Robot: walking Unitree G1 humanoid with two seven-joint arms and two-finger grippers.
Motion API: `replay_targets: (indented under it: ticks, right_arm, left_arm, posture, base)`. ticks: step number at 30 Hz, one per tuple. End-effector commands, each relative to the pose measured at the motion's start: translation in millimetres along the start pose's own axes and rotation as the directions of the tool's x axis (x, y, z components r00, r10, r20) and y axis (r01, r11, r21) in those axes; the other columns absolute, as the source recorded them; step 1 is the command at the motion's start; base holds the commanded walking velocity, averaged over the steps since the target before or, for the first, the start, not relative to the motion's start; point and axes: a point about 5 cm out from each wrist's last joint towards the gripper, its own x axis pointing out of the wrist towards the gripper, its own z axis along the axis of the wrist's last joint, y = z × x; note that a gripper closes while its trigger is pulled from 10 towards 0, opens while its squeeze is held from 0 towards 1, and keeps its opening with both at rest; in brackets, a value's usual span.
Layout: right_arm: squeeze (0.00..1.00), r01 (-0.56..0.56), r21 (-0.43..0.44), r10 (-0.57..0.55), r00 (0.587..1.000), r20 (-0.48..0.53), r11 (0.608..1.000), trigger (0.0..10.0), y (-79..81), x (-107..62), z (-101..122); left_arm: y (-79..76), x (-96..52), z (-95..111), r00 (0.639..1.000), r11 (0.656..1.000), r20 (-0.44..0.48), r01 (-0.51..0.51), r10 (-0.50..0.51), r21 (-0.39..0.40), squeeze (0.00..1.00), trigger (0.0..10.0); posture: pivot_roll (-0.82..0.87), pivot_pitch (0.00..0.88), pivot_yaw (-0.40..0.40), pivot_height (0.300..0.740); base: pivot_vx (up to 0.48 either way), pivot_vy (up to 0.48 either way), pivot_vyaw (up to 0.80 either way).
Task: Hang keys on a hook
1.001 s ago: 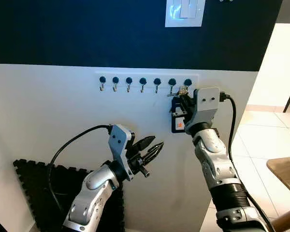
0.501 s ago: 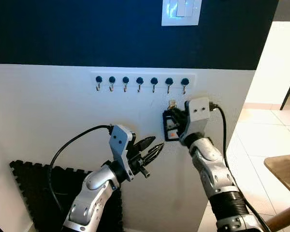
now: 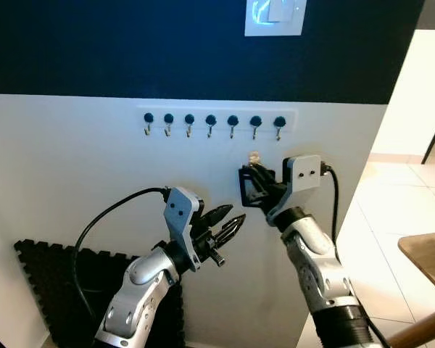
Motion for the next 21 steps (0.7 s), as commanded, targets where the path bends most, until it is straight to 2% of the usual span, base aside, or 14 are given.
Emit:
replay_targets:
  ticks: [1,2,4,5,6,7,8,10,11,13,14,17,19,21]
  right_arm:
    - [0.0,0.001,0.111,-0.003,1.0,0.013,0.994,10.0,-5.4,-7.9,4]
    - [0.0,0.013,0.164,-0.009,1.0,-0.025,0.986,10.0,-11.2,-16.3,2]
    - [0.0,0.053,0.112,-0.028,0.976,-0.217,0.992,10.0,-28.3,-38.3,-14]
    - [0.0,0.053,0.112,-0.028,0.976,-0.217,0.992,10.0,-28.3,-38.3,-14]
    - [0.0,0.042,0.032,-0.028,0.936,-0.35,0.999,10.0,-36.7,-53.2,-25]
    - [0.0,0.042,0.032,-0.028,0.936,-0.35,0.999,10.0,-36.7,-53.2,-25]
    - [0.0,0.037,-0.044,-0.053,0.881,-0.47,0.998,10.0,-46.3,-70.6,-37]
    - [0.0,0.078,-0.169,-0.165,0.788,-0.594,0.983,10.0,-65.8,-98.2,-50]
    - [0.0,0.078,-0.169,-0.165,0.788,-0.594,0.983,10.0,-65.8,-98.2,-50]
    - [0.0,0.126,-0.247,-0.262,0.705,-0.659,0.961,10.0,-79.1,-118.1,-61]
    - [0.0,0.126,-0.247,-0.262,0.705,-0.659,0.961,10.0,-79.1,-118.1,-61]
    - [0.0,0.12,-0.262,-0.284,0.547,-0.787,0.957,10.0,-84.1,-147.5,-85]
    - [0.0,0.091,-0.29,-0.301,0.416,-0.858,0.953,10.0,-83.9,-170.7,-102]
    - [0.0,0.074,-0.338,-0.342,0.348,-0.873,0.938,10.0,-86.0,-182.6,-108]
  left_arm:
    - [0.0,-5.3,0,1.0,1.0,-0.011,0.011,-0.011,-0.009,0.0,10.0]
    - [-0.5,-6.8,-1,1.0,1.0,-0.023,0.02,-0.02,-0.01,0.0,10.0]
    - [-2.0,-10.1,-4,0.998,0.999,-0.051,0.042,-0.043,-0.011,0.0,10.0]
    - [-2.0,-10.1,-4,0.998,0.999,-0.051,0.042,-0.043,-0.011,0.0,10.0]
    - [-2.6,-11.7,-6,0.996,0.999,-0.066,0.053,-0.054,-0.01,0.0,10.0]
    - [-2.6,-11.7,-6,0.996,0.999,-0.066,0.053,-0.054,-0.01,0.0,10.0]
    - [-3.3,-12.8,-9,0.995,0.998,-0.081,0.064,-0.064,-0.007,0.0,10.0]
    - [-4.5,-13.5,-12,0.992,0.997,-0.102,0.08,-0.08,-0.006,0.0,10.0]
    - [-4.5,-13.5,-12,0.992,0.997,-0.102,0.08,-0.08,-0.006,0.0,10.0]
    - [-5.8,-13.1,-16,0.987,0.995,-0.131,0.097,-0.096,0.003,0.0,10.0]
    - [-5.8,-13.1,-16,0.987,0.995,-0.131,0.097,-0.096,0.003,0.0,10.0]
    - [-7.7,-12.9,-20,0.981,0.993,-0.161,0.114,-0.112,0.008,0.0,10.0]
    - [-8.8,-13.5,-21,0.979,0.993,-0.17,0.119,-0.116,0.008,0.0,10.0]
    - [-9.0,-13.9,-21,0.978,0.993,-0.173,0.121,-0.118,0.01,0.0,10.0]
  posture:
    - [0.02,0.047,0.028,0.74]
    - [0.02,0.047,0.027,0.74]
    - [0.02,0.046,0.026,0.74]
    - [0.02,0.046,0.026,0.74]
    - [0.01,0.045,0.029,0.74]
    - [0.01,0.045,0.029,0.74]
    - [0.01,0.045,0.029,0.74]
    - [0.0,0.042,0.036,0.74]
    - [0.0,0.042,0.036,0.74]
    - [0.0,0.043,0.039,0.74]
    - [0.0,0.043,0.039,0.74]
    - [0.0,0.045,0.041,0.74]
    - [0.0,0.046,0.04,0.74]
    - [0.01,0.051,0.036,0.74]
  base:
    - [0.0,0.0,0.0]
    - [0.0,0.0,0.0]
    - [0.0,0.0,0.0]
    - [0.0,0.0,0.0]
    - [0.0,0.0,0.0]
    - [0.0,0.0,0.0]
    - [0.0,0.0,0.0]
    - [0.0,0.0,0.0]
    - [0.0,0.0,0.0]
    - [0.0,0.0,0.0]
    - [0.0,0.0,0.0]
    - [0.0,0.0,0.0]
    - [0.0,0.0,0.0]
    - [0.0,0.0,0.0]
